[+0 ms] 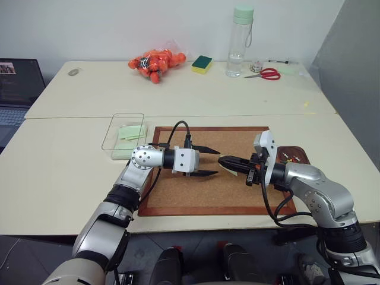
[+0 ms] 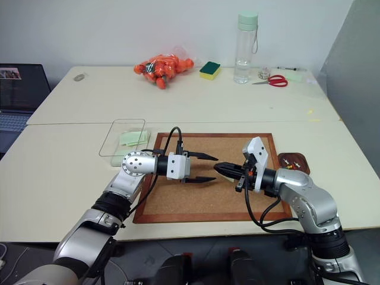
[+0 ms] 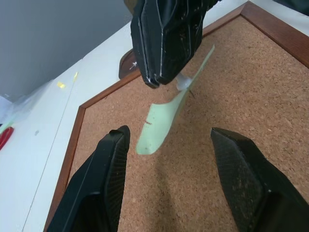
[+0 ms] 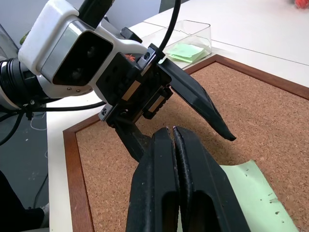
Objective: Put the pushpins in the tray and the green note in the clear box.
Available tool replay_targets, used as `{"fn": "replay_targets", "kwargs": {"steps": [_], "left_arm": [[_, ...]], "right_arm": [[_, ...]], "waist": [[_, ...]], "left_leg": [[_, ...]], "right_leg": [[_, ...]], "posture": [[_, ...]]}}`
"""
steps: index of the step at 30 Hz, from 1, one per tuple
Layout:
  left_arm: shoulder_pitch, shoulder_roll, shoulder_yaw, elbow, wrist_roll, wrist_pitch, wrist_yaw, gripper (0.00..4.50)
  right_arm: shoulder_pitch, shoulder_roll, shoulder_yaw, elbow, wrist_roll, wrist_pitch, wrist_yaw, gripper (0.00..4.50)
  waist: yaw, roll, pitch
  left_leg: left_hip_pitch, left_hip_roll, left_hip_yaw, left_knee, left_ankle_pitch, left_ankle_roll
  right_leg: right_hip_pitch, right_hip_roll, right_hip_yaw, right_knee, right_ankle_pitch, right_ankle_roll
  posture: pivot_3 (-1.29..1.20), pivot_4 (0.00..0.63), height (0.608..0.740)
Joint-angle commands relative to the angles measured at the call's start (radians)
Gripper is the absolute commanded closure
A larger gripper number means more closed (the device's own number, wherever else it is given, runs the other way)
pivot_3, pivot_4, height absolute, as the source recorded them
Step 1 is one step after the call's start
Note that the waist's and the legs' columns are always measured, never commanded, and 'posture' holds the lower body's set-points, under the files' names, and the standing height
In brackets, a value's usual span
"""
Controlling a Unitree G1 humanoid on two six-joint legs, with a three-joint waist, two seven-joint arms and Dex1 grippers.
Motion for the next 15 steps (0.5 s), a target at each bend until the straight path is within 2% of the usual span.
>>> {"fn": "replay_targets", "kwargs": {"steps": [1,13,15], "left_arm": [[-0.014,-0.001,0.000,-0.034,-0.012,-0.026,-0.009,1.69],[-0.013,-0.008,-0.006,-0.043,-0.014,-0.027,-0.029,1.69],[-0.011,-0.007,-0.007,-0.043,-0.011,-0.031,-0.034,2.09]], "right_arm": [[-0.013,0.004,-0.001,-0.032,0.010,-0.013,0.004,4.50],[-0.018,0.027,0.019,-0.043,0.017,0.000,0.000,4.50],[-0.018,0.029,0.019,-0.046,0.021,0.004,-0.001,4.50]], "waist": [[0.000,0.000,0.000],[0.000,0.000,0.000],[0.000,0.000,0.000]], "left_leg": [[0.000,0.000,0.000,0.000,0.000,0.000],[0.000,0.000,0.000,0.000,0.000,0.000],[0.000,0.000,0.000,0.000,0.000,0.000]], "right_leg": [[0.000,0.000,0.000,0.000,0.000,0.000],[0.000,0.000,0.000,0.000,0.000,0.000],[0.000,0.000,0.000,0.000,0.000,0.000]], "posture": [[0.00,0.150,0.740],[0.00,0.150,0.740],[0.00,0.150,0.740]]}}
